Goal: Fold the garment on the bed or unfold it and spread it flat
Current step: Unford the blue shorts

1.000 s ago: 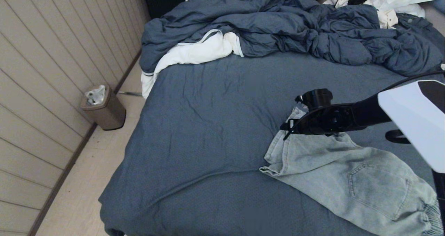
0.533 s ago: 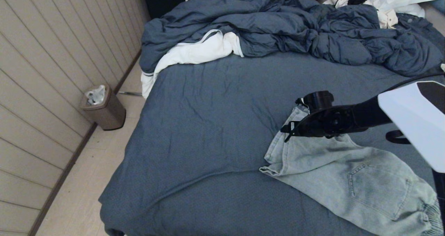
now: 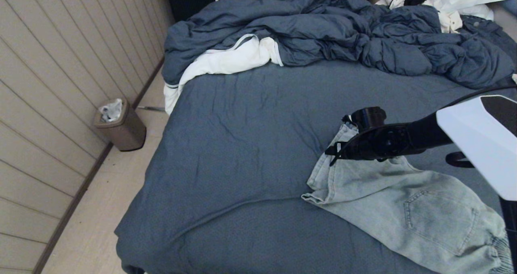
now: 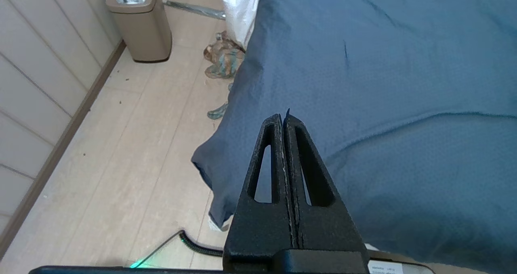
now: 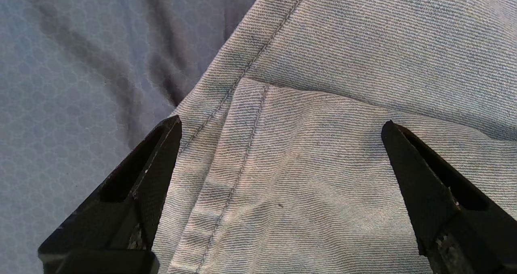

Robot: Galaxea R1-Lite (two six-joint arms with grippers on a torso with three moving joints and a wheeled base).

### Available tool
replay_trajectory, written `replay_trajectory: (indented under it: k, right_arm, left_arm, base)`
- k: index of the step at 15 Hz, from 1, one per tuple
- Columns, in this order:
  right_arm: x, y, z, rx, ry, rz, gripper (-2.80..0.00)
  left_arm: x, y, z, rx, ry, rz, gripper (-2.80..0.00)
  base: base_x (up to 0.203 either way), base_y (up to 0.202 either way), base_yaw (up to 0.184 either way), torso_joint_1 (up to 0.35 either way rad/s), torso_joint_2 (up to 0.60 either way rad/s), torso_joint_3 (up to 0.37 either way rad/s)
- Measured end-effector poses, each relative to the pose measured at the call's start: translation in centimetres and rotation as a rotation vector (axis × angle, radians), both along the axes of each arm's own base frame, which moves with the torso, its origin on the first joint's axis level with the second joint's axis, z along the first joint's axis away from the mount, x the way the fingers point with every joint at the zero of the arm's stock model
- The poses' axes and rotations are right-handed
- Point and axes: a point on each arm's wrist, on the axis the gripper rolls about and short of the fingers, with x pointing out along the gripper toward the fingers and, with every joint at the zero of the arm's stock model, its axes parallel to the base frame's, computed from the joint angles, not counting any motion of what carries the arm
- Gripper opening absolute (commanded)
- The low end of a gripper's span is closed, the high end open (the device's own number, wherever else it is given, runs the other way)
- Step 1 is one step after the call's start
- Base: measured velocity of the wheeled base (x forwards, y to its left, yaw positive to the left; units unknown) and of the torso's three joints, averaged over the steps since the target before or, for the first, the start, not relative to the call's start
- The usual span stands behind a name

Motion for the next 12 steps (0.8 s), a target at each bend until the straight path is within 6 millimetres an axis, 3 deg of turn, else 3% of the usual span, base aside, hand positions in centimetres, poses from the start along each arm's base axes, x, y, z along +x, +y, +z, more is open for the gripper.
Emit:
replay_trajectory:
  k: [5, 6, 7, 12]
  right_arm:
    - [0.07, 0.07, -0.38, 0.0, 0.008, 0.001, 0.0]
    - [0.1, 0.07, -0.45, -0.001, 0.01, 0.001, -0.51]
    - [0.14, 0.06, -0.48, 0.0, 0.01, 0.0, -2.8]
    - [0.27, 0.0, -0.31, 0.005, 0.002, -0.005, -2.8]
  left_arm:
    - [0.01, 0.0, -0.05, 0.009, 0.002, -0.001, -2.8]
    - [0.02, 0.0, -0.06, 0.009, 0.002, -0.001, -2.8]
    - [0.02, 0.0, -0.07, 0.009, 0.002, -0.001, -2.8]
    - [0.02, -0.01, -0.05, 0.016, 0.001, -0.003, -2.8]
  base:
    - [0.0, 0.0, 0.0, 0.0, 0.0, 0.0]
    - [0.0, 0.0, 0.0, 0.0, 0.0, 0.0]
    - [0.0, 0.0, 0.0, 0.0, 0.0, 0.0]
    - [0.0, 0.0, 0.0, 0.0, 0.0, 0.0]
